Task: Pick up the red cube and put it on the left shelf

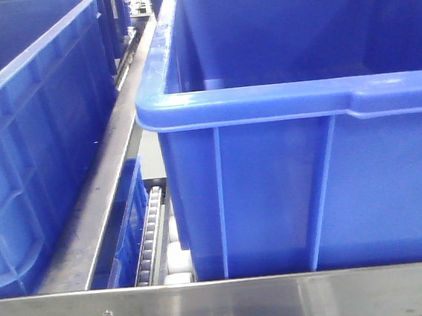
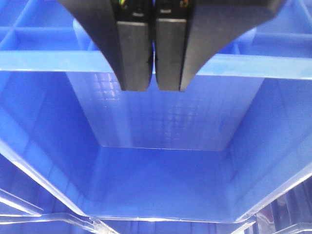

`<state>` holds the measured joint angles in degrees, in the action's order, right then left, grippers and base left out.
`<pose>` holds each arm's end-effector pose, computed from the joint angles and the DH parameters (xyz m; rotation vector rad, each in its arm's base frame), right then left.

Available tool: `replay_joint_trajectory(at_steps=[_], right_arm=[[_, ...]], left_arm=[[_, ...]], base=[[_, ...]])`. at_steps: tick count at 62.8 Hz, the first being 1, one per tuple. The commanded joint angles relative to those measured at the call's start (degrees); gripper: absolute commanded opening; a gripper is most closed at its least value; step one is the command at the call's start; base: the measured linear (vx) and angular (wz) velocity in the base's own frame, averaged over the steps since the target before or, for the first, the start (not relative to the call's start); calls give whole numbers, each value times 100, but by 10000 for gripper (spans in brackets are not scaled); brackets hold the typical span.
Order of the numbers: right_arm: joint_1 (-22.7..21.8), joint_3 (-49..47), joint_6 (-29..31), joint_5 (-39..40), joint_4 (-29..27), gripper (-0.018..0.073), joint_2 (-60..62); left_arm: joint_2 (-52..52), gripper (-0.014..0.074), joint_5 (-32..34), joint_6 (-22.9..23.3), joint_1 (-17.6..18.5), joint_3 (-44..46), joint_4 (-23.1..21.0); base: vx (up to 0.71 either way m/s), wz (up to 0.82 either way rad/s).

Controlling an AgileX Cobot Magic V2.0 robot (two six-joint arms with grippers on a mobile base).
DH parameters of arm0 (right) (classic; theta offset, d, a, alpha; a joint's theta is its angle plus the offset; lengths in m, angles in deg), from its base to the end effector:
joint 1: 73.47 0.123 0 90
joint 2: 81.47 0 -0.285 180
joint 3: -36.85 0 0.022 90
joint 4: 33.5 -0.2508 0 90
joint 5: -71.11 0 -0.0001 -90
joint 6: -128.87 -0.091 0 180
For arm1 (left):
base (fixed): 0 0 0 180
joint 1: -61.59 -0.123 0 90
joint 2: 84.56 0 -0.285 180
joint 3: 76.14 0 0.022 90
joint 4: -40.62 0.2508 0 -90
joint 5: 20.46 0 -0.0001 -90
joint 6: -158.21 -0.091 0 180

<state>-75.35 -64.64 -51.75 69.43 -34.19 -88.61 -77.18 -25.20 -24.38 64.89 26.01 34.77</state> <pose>0.0565 -0.0018 0.2035 0.0421 1.5236 -0.0077 0.0563 -0.0040 0.2024 0.0074 1.5706 -0.0963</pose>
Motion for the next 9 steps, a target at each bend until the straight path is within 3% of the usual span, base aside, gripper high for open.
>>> replay_joint_trajectory(at_steps=[1,9], right_arm=[[-41,-104,62,351,11,53,104],[-41,-104,62,351,11,53,104]], left_arm=[[-70,102,520,31,7,-136,-21],[-70,102,520,31,7,-136,-21]], base=[[0,0],[0,0]])
